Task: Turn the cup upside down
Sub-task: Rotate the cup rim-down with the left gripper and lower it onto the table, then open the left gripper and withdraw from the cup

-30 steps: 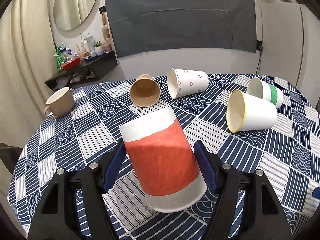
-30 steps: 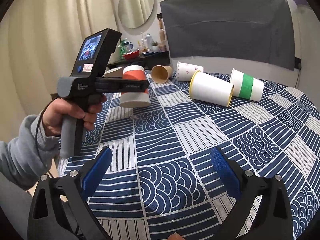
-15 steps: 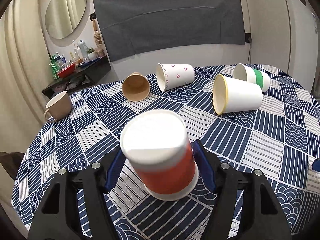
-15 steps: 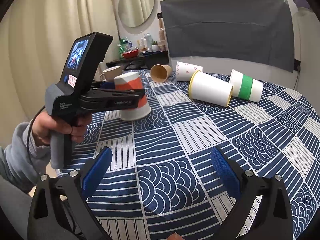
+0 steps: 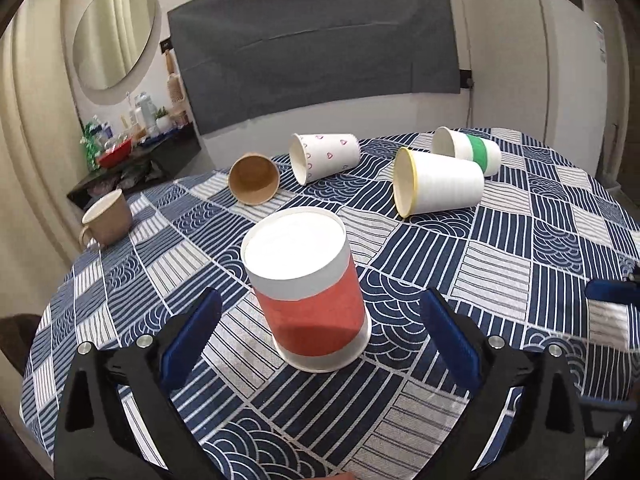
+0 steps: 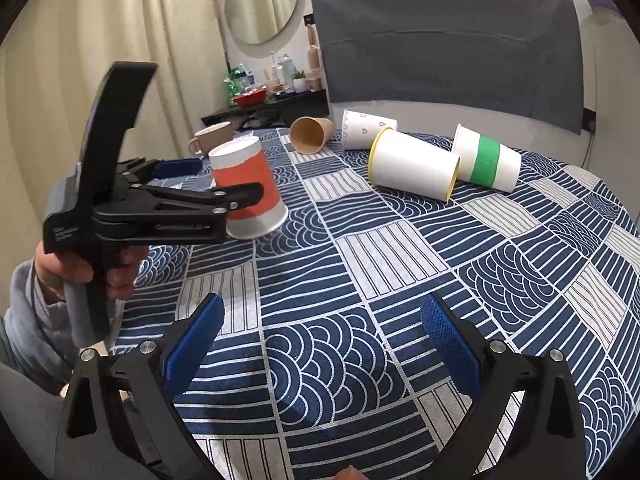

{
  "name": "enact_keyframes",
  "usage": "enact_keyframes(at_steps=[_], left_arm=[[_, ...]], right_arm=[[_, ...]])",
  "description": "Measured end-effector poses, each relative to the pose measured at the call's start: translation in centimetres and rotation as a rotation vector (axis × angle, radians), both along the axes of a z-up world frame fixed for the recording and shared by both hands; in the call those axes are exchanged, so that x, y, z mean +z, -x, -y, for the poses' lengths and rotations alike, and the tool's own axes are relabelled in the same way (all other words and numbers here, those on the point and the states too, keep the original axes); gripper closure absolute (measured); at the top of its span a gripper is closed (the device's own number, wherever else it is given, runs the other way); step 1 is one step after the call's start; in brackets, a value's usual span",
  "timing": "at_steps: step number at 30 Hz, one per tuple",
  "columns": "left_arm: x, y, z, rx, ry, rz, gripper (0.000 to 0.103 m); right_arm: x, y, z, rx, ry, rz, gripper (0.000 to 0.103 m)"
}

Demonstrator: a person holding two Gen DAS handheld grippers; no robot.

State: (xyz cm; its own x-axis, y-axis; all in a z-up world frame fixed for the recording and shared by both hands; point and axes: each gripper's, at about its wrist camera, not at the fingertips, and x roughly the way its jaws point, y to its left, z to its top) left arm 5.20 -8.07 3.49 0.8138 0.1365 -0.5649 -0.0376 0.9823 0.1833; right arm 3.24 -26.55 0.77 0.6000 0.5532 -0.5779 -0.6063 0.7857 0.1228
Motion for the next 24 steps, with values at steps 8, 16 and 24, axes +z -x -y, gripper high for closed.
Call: enact_keyframes(at_steps=[8, 16, 24], left_arm=[[0.4, 2.3, -2.6, -0.023, 0.007, 0.063, 0.006], [-0.7, 4.0, -5.0, -0.029, -0.03, 0.049, 0.006], [-1.9, 5.0, -7.3, -0.012, 0.001, 0.031, 0.006]], right_arm=[[-0.2, -0.6, -0.7, -0.045, 0.056, -0.027, 0.008], [1.0, -0.5, -2.2, -0.123, 0.037, -0.034, 0.008], [0.9, 0.0, -4.7, -0.125, 0.088, -0.039, 0.008]])
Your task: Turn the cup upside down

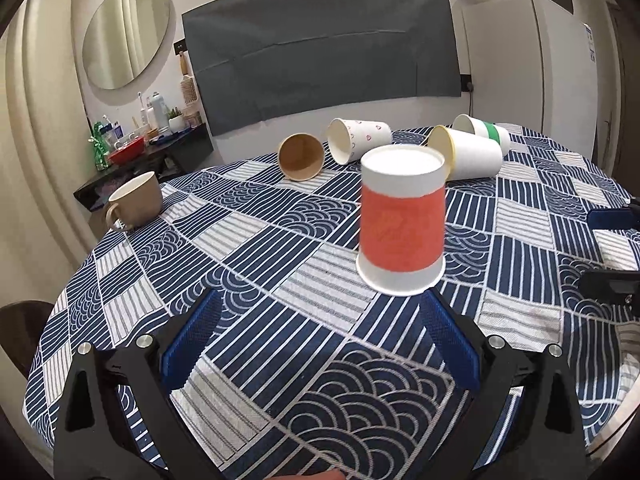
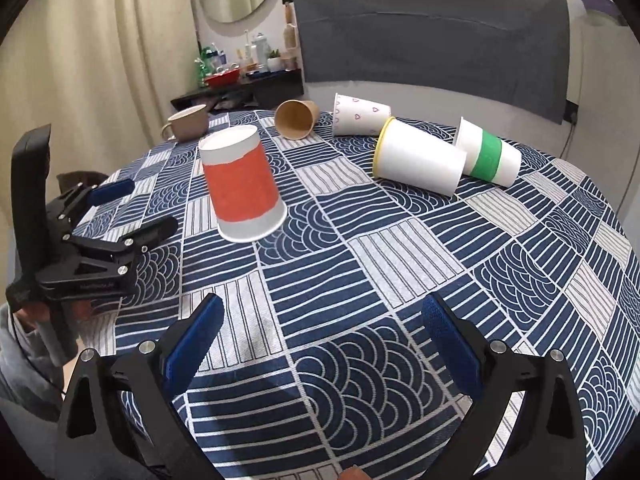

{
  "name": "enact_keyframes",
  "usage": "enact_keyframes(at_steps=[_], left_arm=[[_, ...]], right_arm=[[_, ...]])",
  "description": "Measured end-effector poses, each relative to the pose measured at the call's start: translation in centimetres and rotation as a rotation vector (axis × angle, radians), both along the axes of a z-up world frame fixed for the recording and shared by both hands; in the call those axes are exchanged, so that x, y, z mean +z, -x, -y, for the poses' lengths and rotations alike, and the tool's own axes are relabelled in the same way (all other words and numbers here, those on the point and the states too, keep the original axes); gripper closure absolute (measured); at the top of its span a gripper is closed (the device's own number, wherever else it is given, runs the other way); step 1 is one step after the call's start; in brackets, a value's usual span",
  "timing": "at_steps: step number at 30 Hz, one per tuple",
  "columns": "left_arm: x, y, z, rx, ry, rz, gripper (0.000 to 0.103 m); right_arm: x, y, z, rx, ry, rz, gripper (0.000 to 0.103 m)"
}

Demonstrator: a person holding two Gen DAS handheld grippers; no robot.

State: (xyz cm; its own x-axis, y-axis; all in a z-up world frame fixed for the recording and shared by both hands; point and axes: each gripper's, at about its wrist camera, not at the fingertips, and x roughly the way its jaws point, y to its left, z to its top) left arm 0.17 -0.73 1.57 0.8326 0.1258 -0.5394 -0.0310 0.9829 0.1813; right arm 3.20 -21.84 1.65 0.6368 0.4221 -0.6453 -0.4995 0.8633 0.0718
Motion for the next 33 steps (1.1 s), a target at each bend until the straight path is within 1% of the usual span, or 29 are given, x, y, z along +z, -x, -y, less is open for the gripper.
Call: enact_keyframes(at_steps=[3, 5, 8, 11, 14, 16, 18, 20, 23, 26, 30, 33], left_arm=[[-0.2, 0.3, -0.5, 0.0, 0.007, 0.006, 0.006], [-0.1, 0.5, -0.9, -0.004, 0.034, 0.016, 0.006], [-0.2, 0.7, -1.1, 0.0, 0.033, 0.033, 0.006], [-0.6, 0.7, -1.3, -0.015, 0.06, 0.015, 0.006], [-0.6, 1.0, -1.3, -0.011, 0.06, 0.026, 0.006], [-0.6, 1.0, -1.3, -0.011, 0.059, 0.03, 0.006], [-0.6, 1.0, -1.2, -0.006, 0.055, 0.03, 0.006], [-0.7, 0.9, -1.4, -0.003, 0.064, 0.016, 0.006], [-0.9, 0.6, -1.8, 0.013, 0.077, -0.002, 0.006], [-1.0, 0.5, -1.6, 0.026, 0.056, -0.011, 0.006], [-1.0, 0.8, -1.1, 0.015, 0.019, 0.004, 0.006], [-1.1, 0.8, -0.6, 0.004, -0.006, 0.004, 0.006]], right_arm=[[-0.2, 0.3, -0.5, -0.036, 0.006, 0.011, 0.008], [-0.3, 0.5, -1.0, -0.057, 0.026, 0.03, 0.008], [-0.5, 0.4, -1.4, -0.089, 0.062, 0.052, 0.008], [-0.4, 0.2, -1.8, -0.112, 0.078, 0.08, 0.008], [-0.8, -0.1, -1.9, -0.125, 0.087, 0.083, 0.008], [-1.1, -0.3, -1.8, -0.124, 0.085, 0.07, 0.008], [-1.0, -0.2, -1.6, -0.122, 0.07, 0.081, 0.008], [-1.0, 0.1, -1.5, -0.133, 0.067, 0.095, 0.008], [-1.1, 0.2, -1.5, -0.121, 0.059, 0.094, 0.008], [-1.0, 0.2, -1.5, -0.103, 0.05, 0.096, 0.008], [-1.0, 0.3, -1.6, -0.096, 0.05, 0.099, 0.008], [-1.1, 0.0, -1.7, -0.084, 0.045, 0.073, 0.008]])
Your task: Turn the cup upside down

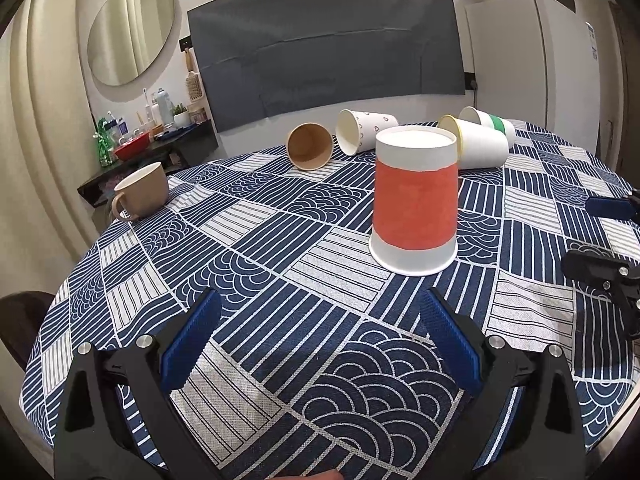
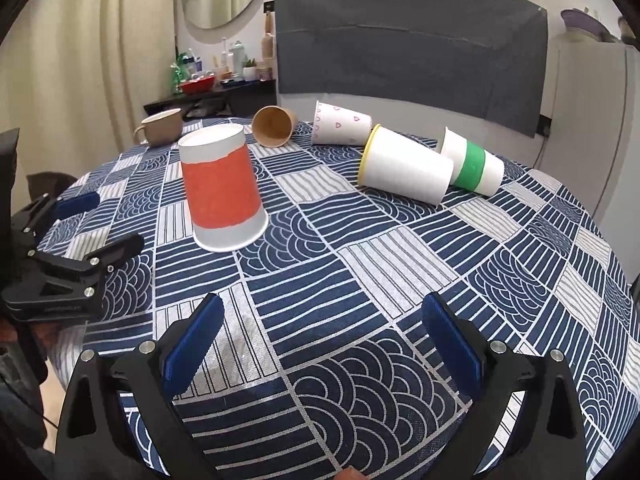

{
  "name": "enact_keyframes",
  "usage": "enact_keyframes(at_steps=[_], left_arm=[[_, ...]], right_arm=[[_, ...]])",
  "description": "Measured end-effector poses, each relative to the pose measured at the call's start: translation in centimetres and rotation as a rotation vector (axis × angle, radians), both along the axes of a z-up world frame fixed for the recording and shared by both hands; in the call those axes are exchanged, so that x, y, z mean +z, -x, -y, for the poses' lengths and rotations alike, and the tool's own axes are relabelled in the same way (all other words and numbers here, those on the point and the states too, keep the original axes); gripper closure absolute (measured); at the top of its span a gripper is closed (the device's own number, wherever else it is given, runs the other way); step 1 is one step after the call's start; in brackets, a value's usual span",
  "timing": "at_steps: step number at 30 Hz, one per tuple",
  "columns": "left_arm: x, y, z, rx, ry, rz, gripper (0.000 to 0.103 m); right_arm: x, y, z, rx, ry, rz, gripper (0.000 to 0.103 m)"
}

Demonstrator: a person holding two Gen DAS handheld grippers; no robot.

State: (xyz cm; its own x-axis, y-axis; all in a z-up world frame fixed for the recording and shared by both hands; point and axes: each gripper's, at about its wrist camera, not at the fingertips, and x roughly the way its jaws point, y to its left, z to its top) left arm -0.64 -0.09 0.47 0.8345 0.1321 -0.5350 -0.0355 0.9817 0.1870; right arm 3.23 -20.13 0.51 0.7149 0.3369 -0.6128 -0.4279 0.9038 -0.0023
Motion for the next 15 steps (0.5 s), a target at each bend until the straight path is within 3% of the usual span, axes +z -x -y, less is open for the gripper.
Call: enact_keyframes(at_steps=[15], left_arm=[[-0.03, 0.26, 0.6, -0.017, -0.031, 0.013, 0.006]], right_arm=[[0.03, -0.11, 0.35, -0.014, -0.026, -0.005, 0.008]])
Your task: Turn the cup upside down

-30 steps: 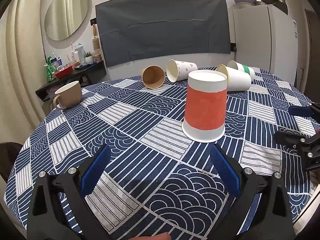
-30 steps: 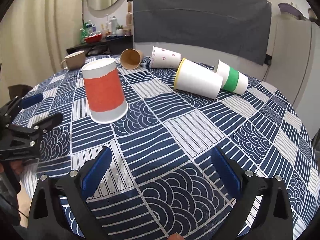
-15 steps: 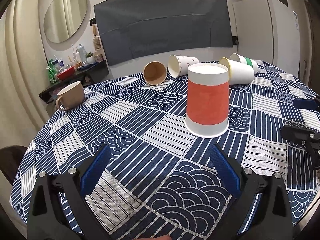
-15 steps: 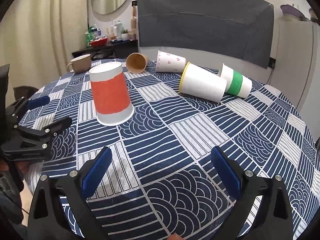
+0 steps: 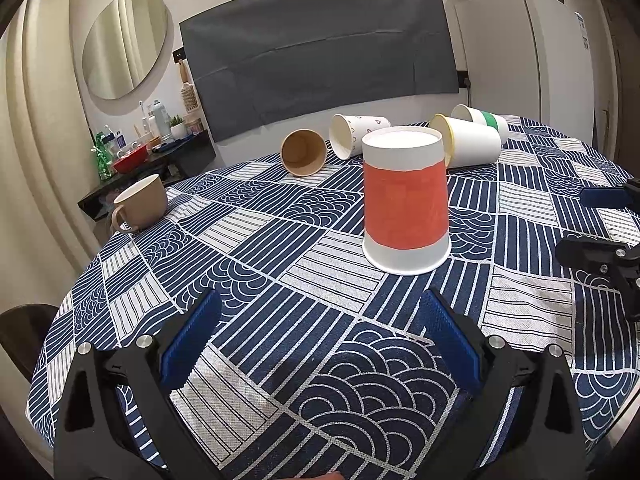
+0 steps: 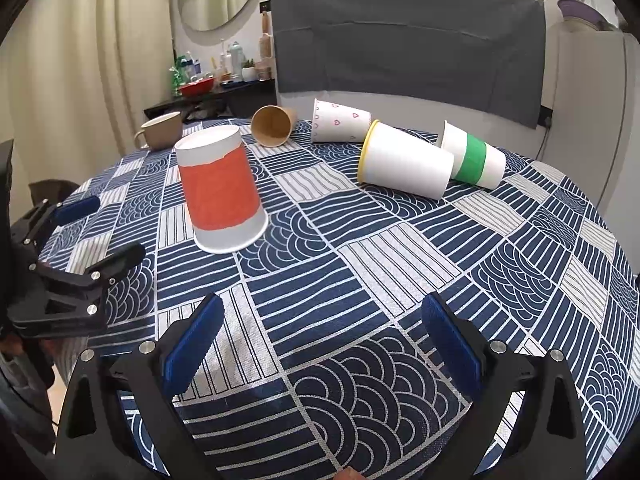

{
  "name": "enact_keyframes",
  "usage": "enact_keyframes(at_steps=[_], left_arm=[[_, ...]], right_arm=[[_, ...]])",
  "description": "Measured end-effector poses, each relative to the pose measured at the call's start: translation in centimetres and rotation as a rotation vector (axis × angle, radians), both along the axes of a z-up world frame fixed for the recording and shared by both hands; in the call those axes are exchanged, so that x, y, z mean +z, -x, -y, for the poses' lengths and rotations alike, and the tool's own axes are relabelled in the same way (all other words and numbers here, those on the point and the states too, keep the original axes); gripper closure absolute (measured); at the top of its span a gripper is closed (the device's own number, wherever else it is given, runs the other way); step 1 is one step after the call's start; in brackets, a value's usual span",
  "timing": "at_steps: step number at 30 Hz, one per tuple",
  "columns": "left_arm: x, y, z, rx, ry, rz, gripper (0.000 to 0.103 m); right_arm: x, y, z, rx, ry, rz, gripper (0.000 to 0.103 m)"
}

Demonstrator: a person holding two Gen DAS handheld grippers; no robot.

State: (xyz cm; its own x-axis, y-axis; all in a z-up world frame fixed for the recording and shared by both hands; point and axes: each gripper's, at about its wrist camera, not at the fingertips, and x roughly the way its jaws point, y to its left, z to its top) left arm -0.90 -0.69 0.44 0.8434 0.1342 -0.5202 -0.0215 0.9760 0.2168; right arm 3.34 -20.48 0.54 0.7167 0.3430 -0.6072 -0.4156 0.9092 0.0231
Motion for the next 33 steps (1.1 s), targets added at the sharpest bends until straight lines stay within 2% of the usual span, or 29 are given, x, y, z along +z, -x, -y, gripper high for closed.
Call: enact_keyframes(at_steps=[10, 33], left_arm=[[-0.12, -0.4, -0.08, -0.016, 0.01, -0.031, 0.006], [-0.02, -0.45, -0.54, -0.016, 0.052, -0.033, 0.006]], right_arm=[[-0.02, 0.01, 0.12, -0.012, -0.003, 0.001, 0.008], [0.15, 0.19, 0.26, -0.03, 0.001, 0.021, 0.008]])
